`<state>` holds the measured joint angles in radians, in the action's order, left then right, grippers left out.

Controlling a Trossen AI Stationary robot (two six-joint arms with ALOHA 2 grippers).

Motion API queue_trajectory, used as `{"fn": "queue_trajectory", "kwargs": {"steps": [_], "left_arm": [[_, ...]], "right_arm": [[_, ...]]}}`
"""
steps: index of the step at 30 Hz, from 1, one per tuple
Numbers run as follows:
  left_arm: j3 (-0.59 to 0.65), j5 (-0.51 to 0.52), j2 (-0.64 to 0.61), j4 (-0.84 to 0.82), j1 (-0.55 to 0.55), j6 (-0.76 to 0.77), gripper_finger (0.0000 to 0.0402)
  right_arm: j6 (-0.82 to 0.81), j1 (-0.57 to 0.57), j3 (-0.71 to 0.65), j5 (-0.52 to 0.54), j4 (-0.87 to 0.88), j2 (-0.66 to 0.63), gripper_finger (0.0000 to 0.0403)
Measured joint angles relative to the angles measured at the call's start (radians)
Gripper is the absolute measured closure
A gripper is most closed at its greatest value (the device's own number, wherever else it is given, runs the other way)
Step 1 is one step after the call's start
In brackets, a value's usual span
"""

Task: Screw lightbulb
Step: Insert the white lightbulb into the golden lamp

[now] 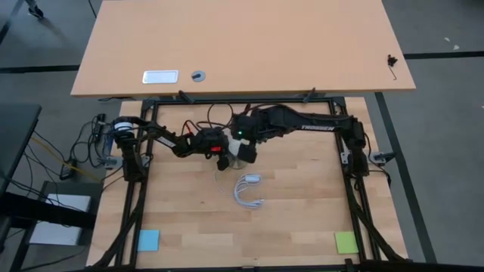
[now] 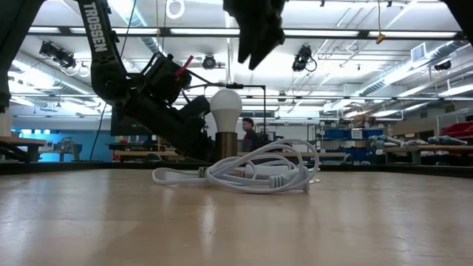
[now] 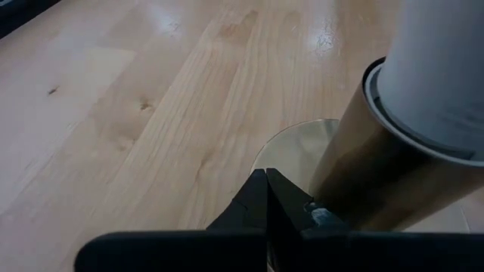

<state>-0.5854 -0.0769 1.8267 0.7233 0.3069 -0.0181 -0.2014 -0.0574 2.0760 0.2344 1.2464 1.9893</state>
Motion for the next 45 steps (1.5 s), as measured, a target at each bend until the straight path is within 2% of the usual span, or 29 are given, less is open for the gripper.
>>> {"fn": "queue_trajectory", "kwargs": {"steps": [5, 10, 14, 18, 21, 27, 38, 45], "left_arm": [[0.000, 0.000, -0.011, -0.011, 0.000, 0.000, 0.0401], [0.005, 0.004, -0.079, -0.078, 0.000, -0.007, 0.0401], [0.004, 0.030, -0.142, -0.139, 0.000, -0.027, 0.0401], [0.004, 0.048, -0.196, -0.200, 0.000, -0.028, 0.0401], [0.003, 0.048, -0.228, -0.277, -0.001, -0.021, 0.0401], [0.003, 0.048, -0.264, -0.305, -0.011, 0.004, 0.0401], [0.003, 0.039, -0.334, -0.350, -0.028, 0.047, 0.0401], [0.002, 0.039, -0.363, -0.361, -0.028, 0.071, 0.0402]], "right_arm": [[0.043, -0.001, -0.234, 0.033, -0.174, -0.092, 0.0109], [0.039, -0.002, -0.550, 0.021, -0.404, -0.272, 0.0132], [0.058, -0.018, -0.797, -0.071, -0.716, -0.376, 0.0159], [0.079, -0.045, -0.955, -0.161, -0.964, -0.399, 0.0188], [0.073, -0.064, -1.011, -0.166, -1.027, -0.387, 0.0210], [0.083, -0.084, -1.042, -0.176, -1.150, -0.372, 0.0253], [0.100, -0.096, -1.041, -0.185, -1.156, -0.372, 0.0323], [0.100, -0.096, -1.041, -0.185, -1.172, -0.372, 0.0351]]}}
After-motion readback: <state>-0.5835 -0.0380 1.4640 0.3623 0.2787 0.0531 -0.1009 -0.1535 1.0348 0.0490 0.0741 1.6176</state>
